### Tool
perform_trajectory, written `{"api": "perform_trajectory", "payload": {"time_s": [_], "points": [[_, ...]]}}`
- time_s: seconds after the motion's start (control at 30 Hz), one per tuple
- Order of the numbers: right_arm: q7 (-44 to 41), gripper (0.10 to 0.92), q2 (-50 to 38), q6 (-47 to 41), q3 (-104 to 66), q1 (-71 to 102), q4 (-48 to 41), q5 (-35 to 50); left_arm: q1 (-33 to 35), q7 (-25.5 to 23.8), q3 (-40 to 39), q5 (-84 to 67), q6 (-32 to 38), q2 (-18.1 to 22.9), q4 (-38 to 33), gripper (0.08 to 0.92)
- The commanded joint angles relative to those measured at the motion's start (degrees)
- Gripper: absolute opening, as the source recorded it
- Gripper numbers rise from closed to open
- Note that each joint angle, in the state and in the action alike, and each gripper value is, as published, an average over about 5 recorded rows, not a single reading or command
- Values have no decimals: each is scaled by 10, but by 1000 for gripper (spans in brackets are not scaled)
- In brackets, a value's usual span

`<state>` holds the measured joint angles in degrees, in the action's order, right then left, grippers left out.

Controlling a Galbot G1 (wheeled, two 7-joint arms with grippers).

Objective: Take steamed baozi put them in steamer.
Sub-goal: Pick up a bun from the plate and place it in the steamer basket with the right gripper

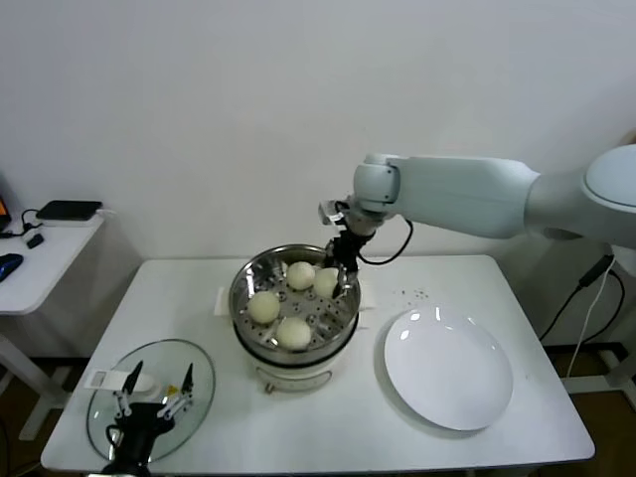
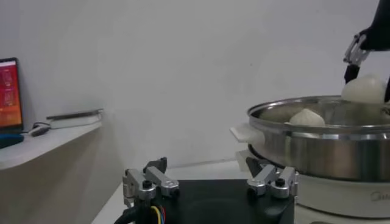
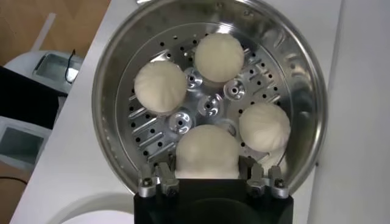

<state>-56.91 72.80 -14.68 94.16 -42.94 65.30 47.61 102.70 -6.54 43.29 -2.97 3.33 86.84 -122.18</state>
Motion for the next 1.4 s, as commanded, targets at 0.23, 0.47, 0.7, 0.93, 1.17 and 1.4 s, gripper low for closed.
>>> {"api": "perform_trajectory", "payload": {"time_s": [0.23, 0.47, 0.7, 0.93, 1.17, 1.4], "points": [[-1, 662, 27, 1, -11, 59, -52, -36, 0, 0, 0, -2, 2, 0, 7, 823], [-1, 662, 30, 3, -13, 72, -58, -47, 0, 1, 1, -2, 3, 0, 9, 823], [1, 662, 34, 2, -17, 80, -65, -53, -1, 1, 0, -2, 4, 1, 11, 823], [6, 662, 34, 2, -22, 88, -64, -57, 0, 1, 1, -3, 4, 1, 11, 823], [5, 764, 32, 2, -28, 86, -59, -51, 0, 1, 1, -3, 4, 1, 11, 823], [0, 822, 27, 2, -33, 66, -56, -32, 0, 1, 1, -2, 4, 1, 10, 823]]}}
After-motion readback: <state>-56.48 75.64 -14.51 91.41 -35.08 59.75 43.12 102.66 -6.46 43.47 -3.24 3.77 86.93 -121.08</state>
